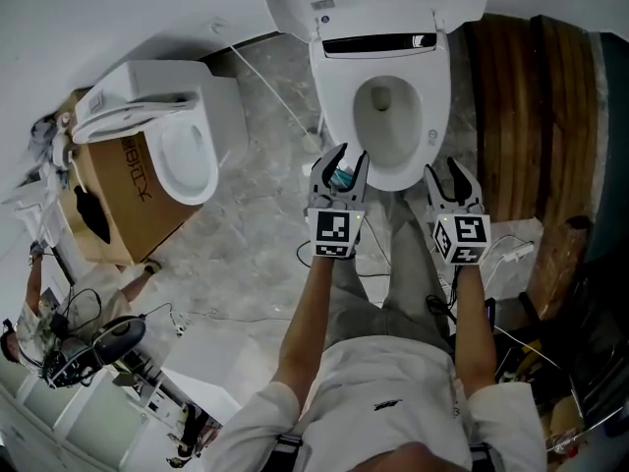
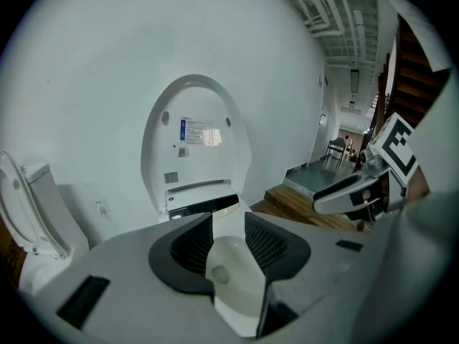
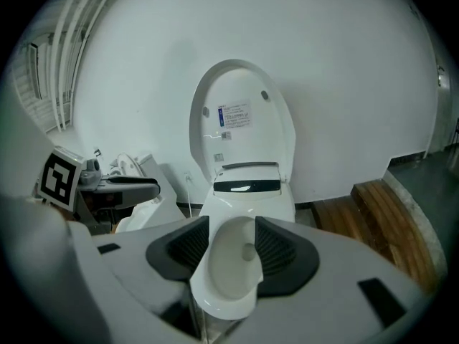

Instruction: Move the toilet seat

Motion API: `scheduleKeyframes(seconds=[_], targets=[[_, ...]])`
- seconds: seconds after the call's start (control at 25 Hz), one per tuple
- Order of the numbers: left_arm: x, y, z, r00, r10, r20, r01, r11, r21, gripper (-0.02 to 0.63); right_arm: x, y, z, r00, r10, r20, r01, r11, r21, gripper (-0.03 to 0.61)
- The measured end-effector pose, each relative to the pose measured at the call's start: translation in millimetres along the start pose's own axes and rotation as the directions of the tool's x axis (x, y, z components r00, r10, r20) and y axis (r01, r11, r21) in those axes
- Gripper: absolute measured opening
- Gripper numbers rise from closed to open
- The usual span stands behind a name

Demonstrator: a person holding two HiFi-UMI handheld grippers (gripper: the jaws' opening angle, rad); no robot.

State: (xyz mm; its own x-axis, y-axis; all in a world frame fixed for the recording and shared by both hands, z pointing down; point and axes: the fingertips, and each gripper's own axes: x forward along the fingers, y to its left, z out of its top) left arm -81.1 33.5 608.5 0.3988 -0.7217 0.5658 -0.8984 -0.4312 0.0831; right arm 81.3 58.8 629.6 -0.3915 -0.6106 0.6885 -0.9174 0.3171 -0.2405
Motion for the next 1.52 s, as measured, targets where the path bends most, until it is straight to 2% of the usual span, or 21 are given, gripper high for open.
scheduleKeyframes(seconds=[0.64, 0.8, 1.04, 1.32, 1.52], targets=[[38, -1, -85, 0.995, 0.014, -0.102, -0.02, 0.998, -0.057, 0.156, 52, -16, -80, 0.993, 0.013, -0.117, -0.01, 1.0, 0.022, 0.219], [45, 1, -113, 0.99, 0.015, -0.143, -0.027, 0.996, -0.084, 0.156, 65, -23, -108, 0.987, 0.001, -0.158, 0.007, 0.999, 0.048, 0.221], [56, -1, -156, 0.978, 0.018, -0.209, -0.036, 0.996, -0.085, 0.158, 78, -33, -148, 0.976, 0.005, -0.217, 0.01, 0.997, 0.072, 0.223], [68, -1, -197, 0.964, 0.017, -0.264, -0.057, 0.988, -0.143, 0.184, 88, -45, -182, 0.966, -0.003, -0.259, 0.021, 0.998, 0.065, 0.243], [72, -1, -222, 0.953, 0.031, -0.302, -0.089, 0.98, -0.181, 0.235, 94, -53, -205, 0.958, -0.022, -0.285, 0.049, 0.995, 0.089, 0.282]])
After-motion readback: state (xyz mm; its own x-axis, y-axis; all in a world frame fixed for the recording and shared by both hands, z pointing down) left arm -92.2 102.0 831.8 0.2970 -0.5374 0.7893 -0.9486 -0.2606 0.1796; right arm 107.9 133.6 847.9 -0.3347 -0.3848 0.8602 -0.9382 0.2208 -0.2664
